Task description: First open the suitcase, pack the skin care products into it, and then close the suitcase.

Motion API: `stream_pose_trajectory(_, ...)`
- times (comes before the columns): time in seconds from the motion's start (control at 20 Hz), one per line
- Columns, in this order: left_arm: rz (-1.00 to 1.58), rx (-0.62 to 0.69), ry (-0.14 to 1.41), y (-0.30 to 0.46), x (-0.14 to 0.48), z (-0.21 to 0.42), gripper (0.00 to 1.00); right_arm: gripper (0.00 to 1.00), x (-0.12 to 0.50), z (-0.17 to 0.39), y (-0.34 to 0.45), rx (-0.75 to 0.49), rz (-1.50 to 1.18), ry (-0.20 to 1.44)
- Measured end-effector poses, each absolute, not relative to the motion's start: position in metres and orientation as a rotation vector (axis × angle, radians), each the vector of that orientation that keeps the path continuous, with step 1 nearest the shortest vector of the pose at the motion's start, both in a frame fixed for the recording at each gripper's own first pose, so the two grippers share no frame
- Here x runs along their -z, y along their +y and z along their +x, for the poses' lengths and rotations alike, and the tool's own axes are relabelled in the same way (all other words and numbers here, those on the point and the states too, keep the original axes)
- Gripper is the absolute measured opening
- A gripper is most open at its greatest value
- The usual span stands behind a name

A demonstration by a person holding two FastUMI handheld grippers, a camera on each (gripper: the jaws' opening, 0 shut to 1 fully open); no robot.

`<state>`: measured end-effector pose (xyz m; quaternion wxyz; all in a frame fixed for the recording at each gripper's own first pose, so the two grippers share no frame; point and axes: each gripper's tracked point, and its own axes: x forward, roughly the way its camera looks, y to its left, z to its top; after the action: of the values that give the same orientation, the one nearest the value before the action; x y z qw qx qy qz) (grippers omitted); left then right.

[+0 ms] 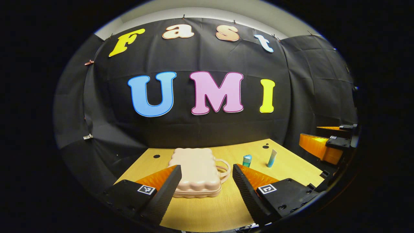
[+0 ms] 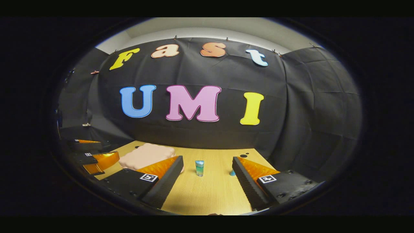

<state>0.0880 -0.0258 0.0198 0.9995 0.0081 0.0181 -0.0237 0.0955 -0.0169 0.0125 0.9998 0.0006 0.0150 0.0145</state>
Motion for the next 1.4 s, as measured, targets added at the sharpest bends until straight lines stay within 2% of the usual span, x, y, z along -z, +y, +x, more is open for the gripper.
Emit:
stream_pose_trajectory(0.35, -0.091, 0.130, 0.115, -0.075, -0.017, 0.167, 0.99, 0.96, -0.008, 0.138, -0.053, 0.002, -0.036, 0.032)
stream_pose_trajectory(0.4, -0.093, 0.131, 0.131, -0.081, -0.014, 0.183, 0.99, 0.94, -0.005, 0.144, -0.057, 0.002, -0.044, 0.036)
stream_pose_trajectory(0.45, -0.083, 0.130, 0.150, -0.087, -0.009, 0.200, 0.98, 0.96, -0.002, 0.150, -0.061, -0.003, -0.044, 0.043)
stream_pose_trajectory(0.7, -0.093, 0.144, 0.307, -0.118, 0.033, 0.278, 0.98, 0.96, 0.015, 0.184, -0.087, -0.004, -0.097, 0.070)
stream_pose_trajectory(0.85, -0.110, 0.133, 0.410, -0.131, 0.067, 0.315, 0.94, 0.94, 0.024, 0.201, -0.100, -0.013, -0.100, 0.083)
stream_pose_trajectory(1.0, -0.091, 0.105, 0.525, -0.137, 0.107, 0.343, 0.92, 0.96, 0.045, 0.219, -0.115, -0.013, -0.092, 0.140)
stream_pose_trajectory(1.15, -0.067, 0.077, 0.573, -0.140, 0.129, 0.364, 0.88, 0.97, 0.057, 0.229, -0.125, -0.009, -0.083, 0.187)
stream_pose_trajectory(1.4, -0.043, -0.005, 0.683, -0.134, 0.176, 0.390, 0.75, 0.97, 0.065, 0.241, -0.147, -0.006, -0.051, 0.209)
